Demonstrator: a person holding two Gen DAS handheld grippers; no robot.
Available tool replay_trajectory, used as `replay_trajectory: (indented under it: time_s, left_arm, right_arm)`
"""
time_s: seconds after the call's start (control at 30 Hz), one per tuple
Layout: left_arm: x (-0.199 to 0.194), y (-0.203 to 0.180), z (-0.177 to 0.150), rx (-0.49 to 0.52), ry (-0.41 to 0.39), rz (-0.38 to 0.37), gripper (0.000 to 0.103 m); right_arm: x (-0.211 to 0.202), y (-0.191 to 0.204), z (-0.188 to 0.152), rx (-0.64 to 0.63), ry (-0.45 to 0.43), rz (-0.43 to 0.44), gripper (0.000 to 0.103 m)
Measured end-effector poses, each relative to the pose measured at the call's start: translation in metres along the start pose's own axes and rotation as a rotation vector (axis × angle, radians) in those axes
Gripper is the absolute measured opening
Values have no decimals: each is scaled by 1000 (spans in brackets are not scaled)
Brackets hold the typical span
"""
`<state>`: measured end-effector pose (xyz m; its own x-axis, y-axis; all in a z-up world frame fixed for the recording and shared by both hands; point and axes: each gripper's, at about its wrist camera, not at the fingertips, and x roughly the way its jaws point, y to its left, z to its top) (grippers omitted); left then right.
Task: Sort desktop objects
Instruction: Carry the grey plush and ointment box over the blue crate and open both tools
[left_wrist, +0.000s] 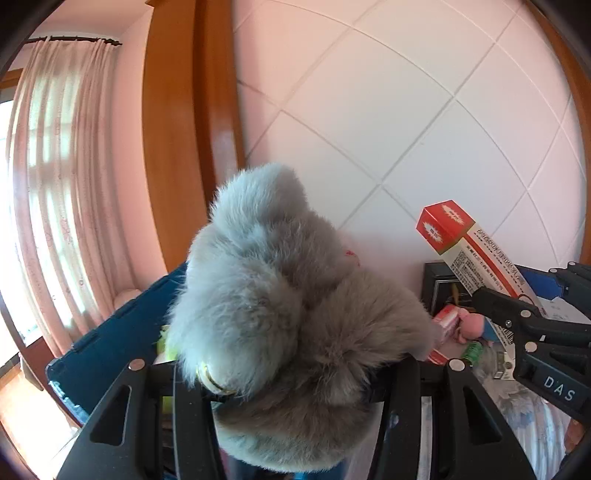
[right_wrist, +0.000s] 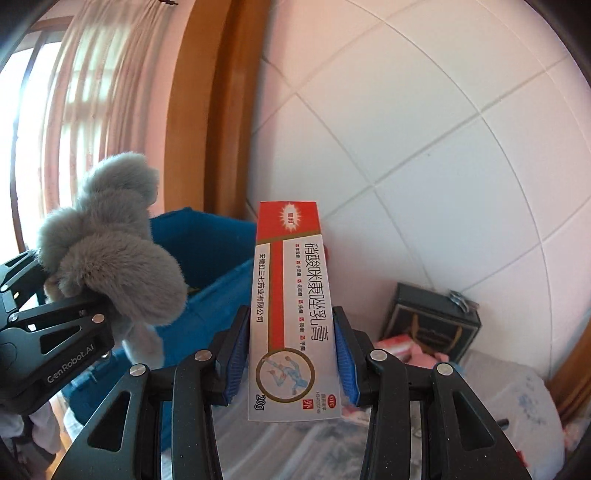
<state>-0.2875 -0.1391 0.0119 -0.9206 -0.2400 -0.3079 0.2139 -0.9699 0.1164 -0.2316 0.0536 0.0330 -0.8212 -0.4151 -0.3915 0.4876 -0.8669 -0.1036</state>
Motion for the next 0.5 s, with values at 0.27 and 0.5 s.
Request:
replay_trajectory:
  time_s: [0.27, 0.5]
  left_arm:
    - [24, 115, -21, -46, 90, 144, 48]
    - [56, 171, -54, -73, 230, 181, 48]
  right_arm:
    - [45, 93, 36, -12, 31, 100, 42]
    - [75, 169, 43, -49, 87, 131, 42]
